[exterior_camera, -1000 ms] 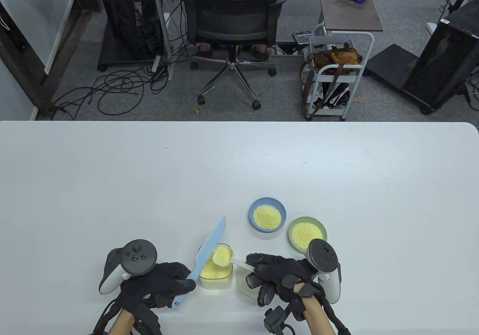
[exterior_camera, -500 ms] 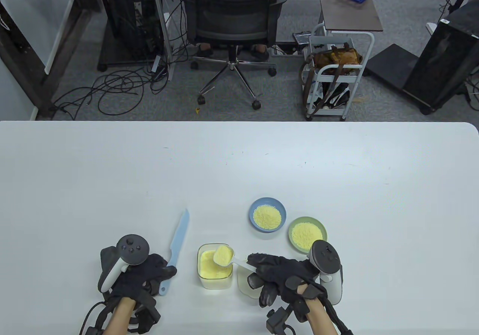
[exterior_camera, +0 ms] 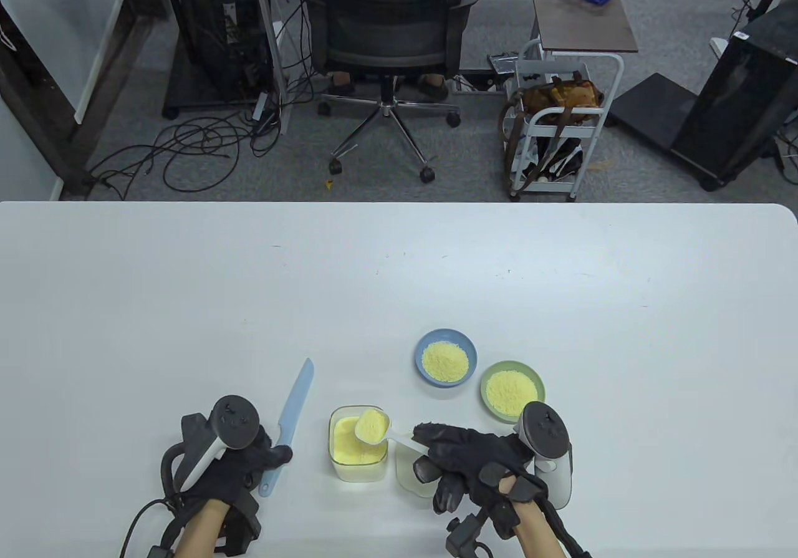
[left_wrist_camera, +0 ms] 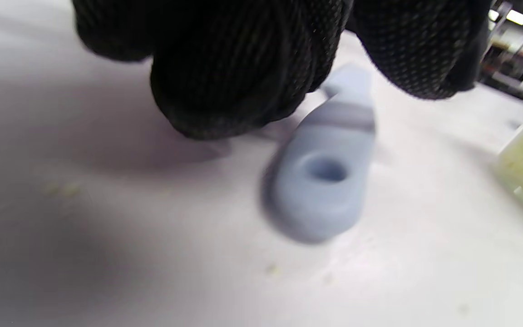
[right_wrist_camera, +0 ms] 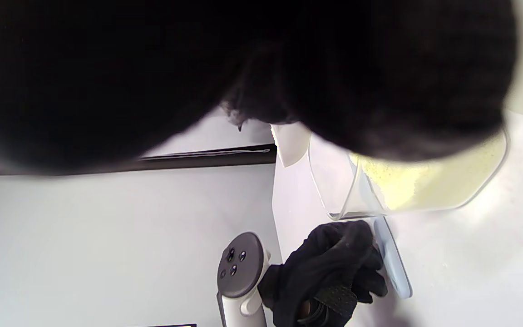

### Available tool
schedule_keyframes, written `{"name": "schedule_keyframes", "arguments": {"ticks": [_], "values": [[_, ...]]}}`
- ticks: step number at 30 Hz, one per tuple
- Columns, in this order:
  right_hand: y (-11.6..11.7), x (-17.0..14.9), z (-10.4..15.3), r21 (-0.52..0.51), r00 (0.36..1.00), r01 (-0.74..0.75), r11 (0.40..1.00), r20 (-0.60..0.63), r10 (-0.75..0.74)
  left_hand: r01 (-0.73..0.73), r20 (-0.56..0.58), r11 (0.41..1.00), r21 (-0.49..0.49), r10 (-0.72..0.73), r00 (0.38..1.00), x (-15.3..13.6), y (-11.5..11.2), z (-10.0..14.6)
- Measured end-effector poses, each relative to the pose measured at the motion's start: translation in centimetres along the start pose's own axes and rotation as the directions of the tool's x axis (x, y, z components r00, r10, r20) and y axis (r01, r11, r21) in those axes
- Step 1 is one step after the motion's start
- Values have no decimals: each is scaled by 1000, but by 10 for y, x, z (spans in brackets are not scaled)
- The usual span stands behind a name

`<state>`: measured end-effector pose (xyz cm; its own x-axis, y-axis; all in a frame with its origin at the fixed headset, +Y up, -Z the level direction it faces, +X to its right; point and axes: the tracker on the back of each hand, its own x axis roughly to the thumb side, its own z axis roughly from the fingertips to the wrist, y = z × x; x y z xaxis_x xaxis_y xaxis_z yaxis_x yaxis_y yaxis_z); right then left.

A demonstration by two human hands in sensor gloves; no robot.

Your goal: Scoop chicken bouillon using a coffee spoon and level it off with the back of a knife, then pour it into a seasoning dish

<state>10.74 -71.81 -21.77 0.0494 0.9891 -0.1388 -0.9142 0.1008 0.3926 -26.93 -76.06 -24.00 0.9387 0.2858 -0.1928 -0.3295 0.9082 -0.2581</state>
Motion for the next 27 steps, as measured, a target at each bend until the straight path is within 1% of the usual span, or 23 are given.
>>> {"name": "schedule_keyframes", "arguments": {"ticks": [1,3,5,9,12,14,16,17,18,19,22,25,27], "values": [[-3,0,2,-13,1000,9,1000,4,-9,-40,26,998,56,38,999,1,2,3],[-10,-1,4,-48,1000,22,999,4,-22,-92,60,987,133,84,995,3,4,8],[-18,-3,8,-89,999,34,995,-2,-34,-107,77,981,161,96,992,3,5,10],[-44,-12,15,-155,998,47,987,-34,-53,-113,97,986,126,101,990,2,2,9],[-69,-18,22,-153,997,-30,988,-79,18,-105,107,989,101,95,990,2,-1,6],[-84,-21,28,-177,994,-73,981,-96,57,-99,106,992,73,91,990,2,-3,5],[-99,-24,35,-248,993,-79,966,-105,54,-96,104,993,66,88,991,2,-4,4],[-108,-25,39,-288,994,-60,956,-104,31,-95,103,993,67,88,991,1,-5,3],[-111,-26,40,-302,995,-53,952,-102,23,-96,102,993,68,88,991,1,-5,3],[-121,-28,44,-340,995,-36,940,-95,4,-96,101,993,72,89,991,1,-4,3],[-137,-31,51,-405,994,-44,913,-108,0,-99,102,992,82,90,991,1,-5,3],[-146,-33,54,-457,989,-112,882,-136,56,-92,100,993,77,84,991,2,-6,3],[-149,-35,55,-470,986,-135,872,-148,73,-86,98,993,80,78,992,2,-6,3]]}}
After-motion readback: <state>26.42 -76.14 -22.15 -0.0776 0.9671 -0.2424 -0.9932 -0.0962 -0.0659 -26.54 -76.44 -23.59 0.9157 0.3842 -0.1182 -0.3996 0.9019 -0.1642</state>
